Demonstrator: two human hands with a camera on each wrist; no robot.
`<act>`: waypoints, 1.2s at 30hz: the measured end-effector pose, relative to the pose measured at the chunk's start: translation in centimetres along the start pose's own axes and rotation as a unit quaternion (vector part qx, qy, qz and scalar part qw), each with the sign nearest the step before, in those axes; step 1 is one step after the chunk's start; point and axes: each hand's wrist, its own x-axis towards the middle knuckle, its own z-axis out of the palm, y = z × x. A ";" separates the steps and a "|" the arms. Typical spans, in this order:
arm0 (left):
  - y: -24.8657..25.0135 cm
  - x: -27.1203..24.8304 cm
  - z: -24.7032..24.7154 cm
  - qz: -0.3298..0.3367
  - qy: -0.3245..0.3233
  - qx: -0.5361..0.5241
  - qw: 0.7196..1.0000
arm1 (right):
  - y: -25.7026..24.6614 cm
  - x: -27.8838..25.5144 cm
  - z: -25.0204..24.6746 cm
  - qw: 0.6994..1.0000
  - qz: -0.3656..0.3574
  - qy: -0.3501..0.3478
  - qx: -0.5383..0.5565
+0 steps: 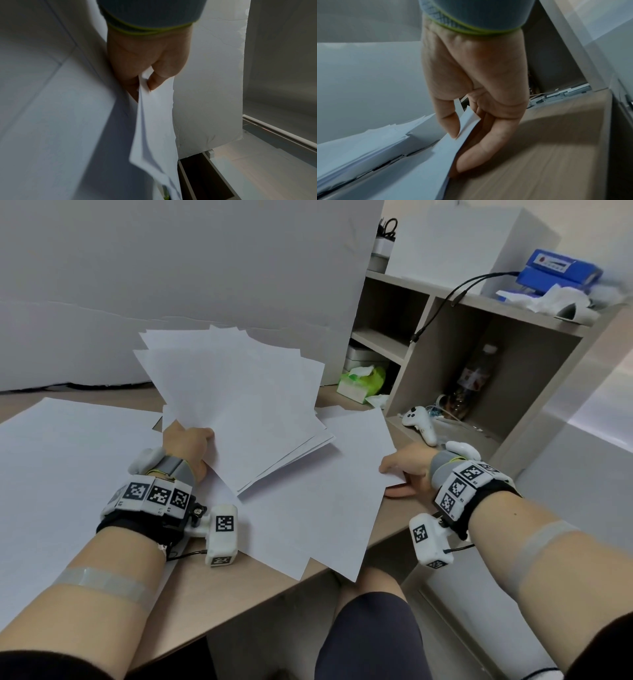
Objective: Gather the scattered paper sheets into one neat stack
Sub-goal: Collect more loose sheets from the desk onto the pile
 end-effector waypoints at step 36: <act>0.1 -0.2 0.0 0.000 0.004 0.026 1.000 | 1.1 -0.9 1.9 0.999 0.000 0.052 0.009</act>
